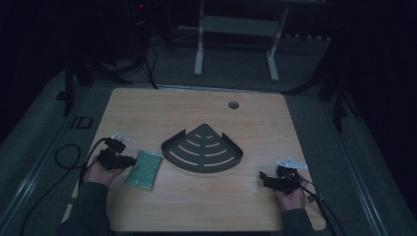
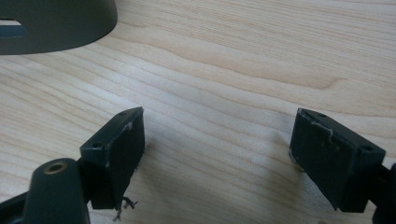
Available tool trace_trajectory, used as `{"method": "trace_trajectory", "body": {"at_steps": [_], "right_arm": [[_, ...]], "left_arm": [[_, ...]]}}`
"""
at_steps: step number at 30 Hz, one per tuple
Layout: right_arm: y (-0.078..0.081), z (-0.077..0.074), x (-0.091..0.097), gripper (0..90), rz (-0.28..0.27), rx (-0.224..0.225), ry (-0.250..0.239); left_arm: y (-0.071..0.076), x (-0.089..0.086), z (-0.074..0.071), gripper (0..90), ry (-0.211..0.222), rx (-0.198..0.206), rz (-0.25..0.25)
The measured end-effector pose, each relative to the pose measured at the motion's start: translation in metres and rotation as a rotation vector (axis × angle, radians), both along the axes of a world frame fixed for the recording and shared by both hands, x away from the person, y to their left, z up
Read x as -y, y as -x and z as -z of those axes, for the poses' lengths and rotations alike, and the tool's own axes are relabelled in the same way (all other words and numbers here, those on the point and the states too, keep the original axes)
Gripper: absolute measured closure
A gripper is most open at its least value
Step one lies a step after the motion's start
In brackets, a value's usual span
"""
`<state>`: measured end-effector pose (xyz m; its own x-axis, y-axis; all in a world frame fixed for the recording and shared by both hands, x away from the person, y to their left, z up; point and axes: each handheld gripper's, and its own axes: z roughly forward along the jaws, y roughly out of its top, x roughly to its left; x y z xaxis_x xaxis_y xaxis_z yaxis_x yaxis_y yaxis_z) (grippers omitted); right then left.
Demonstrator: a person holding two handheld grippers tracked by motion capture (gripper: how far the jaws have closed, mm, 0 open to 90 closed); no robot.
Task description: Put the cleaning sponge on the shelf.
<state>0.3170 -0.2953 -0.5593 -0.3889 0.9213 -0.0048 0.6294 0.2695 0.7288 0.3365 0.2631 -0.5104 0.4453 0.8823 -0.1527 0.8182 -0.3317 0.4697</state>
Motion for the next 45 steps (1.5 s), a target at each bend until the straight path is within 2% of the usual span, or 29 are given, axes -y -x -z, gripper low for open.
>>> {"method": "trace_trajectory", "body": {"at_steps": [7,19,21,26,31,34,45], "right_arm": [[0.000,0.000,0.000,17.6,0.000,0.000,0.000],[0.000,0.000,0.000,17.6,0.000,0.000,0.000],[0.000,0.000,0.000,17.6,0.000,0.000,0.000],[0.000,0.000,0.000,17.6,0.000,0.000,0.000],[0.000,0.000,0.000,17.6,0.000,0.001,0.000],[0.000,0.000,0.000,17.6,0.000,0.000,0.000],[0.000,0.000,0.000,17.6,0.000,0.000,0.000]], "left_arm": [[-0.004,0.001,0.006,76.2,0.004,-0.045,-0.007],[-0.013,0.002,0.009,78.1,-0.015,-0.085,0.009],[-0.015,0.003,0.008,79.2,-0.026,-0.101,0.024],[-0.024,0.003,0.008,80.8,-0.020,-0.165,0.038],[-0.030,0.003,0.007,84.7,-0.021,-0.205,0.053],[-0.032,0.004,0.006,89.2,-0.033,-0.211,0.061],[-0.033,0.007,-0.001,90.0,-0.053,-0.225,0.100]]}}
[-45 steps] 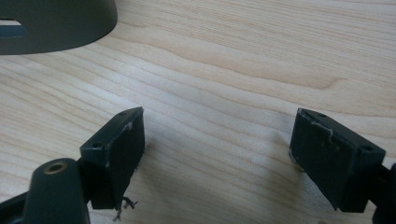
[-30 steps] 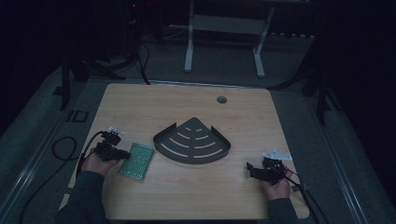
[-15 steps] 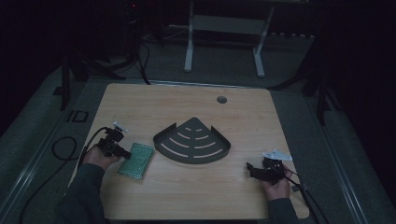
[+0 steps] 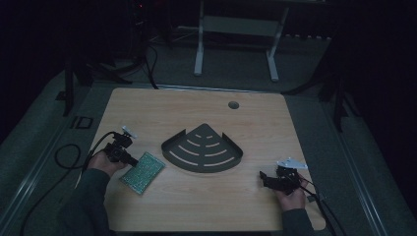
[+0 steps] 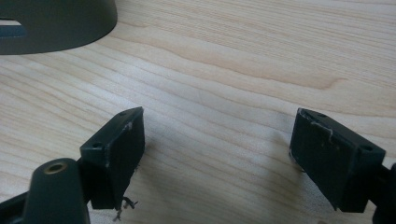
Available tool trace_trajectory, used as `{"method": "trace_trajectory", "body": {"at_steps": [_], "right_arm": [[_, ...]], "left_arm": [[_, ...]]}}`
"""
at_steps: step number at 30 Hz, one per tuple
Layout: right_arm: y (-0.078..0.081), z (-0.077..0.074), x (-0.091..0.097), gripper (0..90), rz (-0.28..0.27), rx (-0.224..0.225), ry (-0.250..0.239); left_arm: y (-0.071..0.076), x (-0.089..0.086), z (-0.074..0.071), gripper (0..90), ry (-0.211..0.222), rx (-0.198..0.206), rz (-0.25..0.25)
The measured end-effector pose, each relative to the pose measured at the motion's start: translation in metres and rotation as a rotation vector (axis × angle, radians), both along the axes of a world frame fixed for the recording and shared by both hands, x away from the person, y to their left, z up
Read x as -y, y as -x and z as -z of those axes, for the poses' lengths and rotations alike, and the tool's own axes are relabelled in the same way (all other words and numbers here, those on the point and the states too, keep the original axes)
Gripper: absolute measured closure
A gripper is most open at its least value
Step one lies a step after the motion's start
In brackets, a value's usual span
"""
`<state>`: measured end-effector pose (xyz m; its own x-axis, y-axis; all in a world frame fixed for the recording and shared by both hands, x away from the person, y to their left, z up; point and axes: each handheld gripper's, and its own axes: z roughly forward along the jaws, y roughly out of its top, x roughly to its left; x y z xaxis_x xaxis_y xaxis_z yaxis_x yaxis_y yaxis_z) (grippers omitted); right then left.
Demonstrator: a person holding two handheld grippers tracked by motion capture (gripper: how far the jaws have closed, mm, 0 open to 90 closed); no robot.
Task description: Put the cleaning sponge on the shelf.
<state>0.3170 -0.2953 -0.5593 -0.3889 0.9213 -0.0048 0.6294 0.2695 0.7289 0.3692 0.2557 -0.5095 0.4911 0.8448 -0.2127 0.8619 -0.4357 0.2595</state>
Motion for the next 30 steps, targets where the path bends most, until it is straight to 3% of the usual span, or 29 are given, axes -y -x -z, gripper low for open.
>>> {"method": "trace_trajectory", "body": {"at_steps": [30], "right_arm": [[0.000,0.000,0.000,17.6,0.000,0.000,0.000]], "left_arm": [[0.002,0.000,-0.039,90.0,0.003,0.062,0.047]]}}
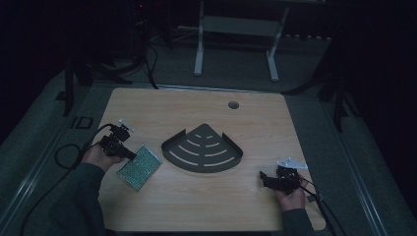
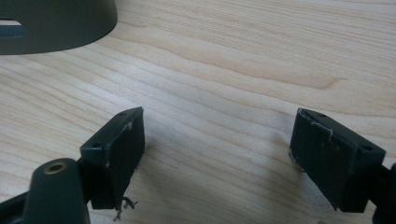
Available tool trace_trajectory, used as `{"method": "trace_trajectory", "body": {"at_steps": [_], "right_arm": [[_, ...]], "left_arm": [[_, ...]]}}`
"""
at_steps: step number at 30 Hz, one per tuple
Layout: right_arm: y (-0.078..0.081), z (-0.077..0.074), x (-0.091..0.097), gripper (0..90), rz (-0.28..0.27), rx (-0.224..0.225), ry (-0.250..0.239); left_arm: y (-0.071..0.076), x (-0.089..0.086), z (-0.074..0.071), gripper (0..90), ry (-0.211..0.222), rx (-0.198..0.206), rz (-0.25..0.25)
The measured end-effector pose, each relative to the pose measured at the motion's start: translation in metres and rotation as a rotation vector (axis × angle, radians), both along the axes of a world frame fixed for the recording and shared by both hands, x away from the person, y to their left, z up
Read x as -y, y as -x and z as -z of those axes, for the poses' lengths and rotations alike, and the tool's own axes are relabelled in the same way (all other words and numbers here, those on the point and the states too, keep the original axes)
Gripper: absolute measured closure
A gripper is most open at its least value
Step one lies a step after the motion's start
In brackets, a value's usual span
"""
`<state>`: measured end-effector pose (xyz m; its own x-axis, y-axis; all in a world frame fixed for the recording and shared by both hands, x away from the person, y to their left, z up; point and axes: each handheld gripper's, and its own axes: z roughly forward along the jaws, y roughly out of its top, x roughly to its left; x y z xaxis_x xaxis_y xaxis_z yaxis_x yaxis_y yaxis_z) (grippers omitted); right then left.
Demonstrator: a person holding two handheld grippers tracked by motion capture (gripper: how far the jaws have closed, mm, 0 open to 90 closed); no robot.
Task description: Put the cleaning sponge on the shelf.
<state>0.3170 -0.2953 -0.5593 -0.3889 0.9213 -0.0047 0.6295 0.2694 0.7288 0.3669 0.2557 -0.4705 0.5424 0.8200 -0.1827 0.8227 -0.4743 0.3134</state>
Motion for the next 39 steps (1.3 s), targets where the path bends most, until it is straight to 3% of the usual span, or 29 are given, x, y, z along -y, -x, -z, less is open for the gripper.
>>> {"method": "trace_trajectory", "body": {"at_steps": [39], "right_arm": [[0.000,0.000,0.000,17.6,0.000,0.000,0.000]], "left_arm": [[-0.003,0.003,-0.039,90.0,-0.002,0.079,0.013]]}}
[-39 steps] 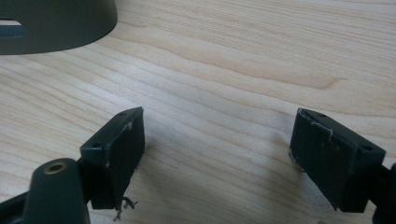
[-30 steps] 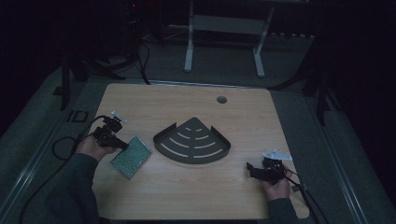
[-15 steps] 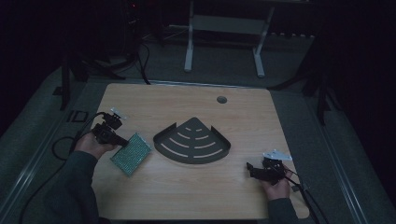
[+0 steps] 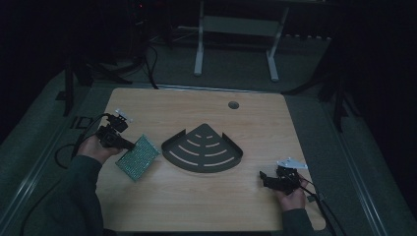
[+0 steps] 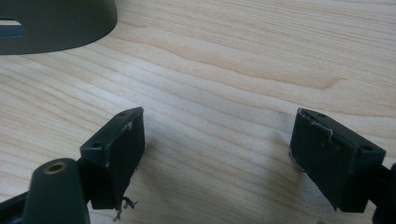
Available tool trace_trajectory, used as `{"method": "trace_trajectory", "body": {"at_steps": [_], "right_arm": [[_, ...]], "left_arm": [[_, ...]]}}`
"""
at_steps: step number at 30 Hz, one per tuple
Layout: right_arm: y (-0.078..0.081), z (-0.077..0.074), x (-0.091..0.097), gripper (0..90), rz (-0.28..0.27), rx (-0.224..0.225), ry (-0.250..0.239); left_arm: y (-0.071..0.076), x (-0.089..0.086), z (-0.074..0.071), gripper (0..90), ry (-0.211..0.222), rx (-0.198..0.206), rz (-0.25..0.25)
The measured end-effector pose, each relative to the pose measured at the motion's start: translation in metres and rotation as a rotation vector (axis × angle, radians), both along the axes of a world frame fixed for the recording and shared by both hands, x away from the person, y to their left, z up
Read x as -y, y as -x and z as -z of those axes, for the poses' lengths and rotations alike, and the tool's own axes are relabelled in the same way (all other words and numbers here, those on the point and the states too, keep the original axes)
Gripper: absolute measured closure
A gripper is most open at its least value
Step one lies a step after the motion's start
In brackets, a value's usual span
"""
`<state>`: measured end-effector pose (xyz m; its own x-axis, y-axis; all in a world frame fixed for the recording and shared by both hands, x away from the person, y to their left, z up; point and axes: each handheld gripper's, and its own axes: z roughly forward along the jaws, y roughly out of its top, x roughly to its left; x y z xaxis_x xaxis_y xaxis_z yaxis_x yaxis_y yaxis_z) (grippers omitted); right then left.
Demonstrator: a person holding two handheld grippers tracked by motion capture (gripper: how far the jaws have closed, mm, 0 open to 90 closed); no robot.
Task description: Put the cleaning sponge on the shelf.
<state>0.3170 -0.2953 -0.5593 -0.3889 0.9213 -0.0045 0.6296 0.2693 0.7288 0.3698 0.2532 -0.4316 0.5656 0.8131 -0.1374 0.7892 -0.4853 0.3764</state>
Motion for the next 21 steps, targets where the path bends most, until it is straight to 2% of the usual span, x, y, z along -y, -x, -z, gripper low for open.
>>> {"method": "trace_trajectory", "body": {"at_steps": [21], "right_arm": [[0.000,0.000,0.000,17.6,0.000,0.000,0.000]], "left_arm": [[-0.007,0.011,-0.021,90.0,0.012,0.049,0.027]]}}
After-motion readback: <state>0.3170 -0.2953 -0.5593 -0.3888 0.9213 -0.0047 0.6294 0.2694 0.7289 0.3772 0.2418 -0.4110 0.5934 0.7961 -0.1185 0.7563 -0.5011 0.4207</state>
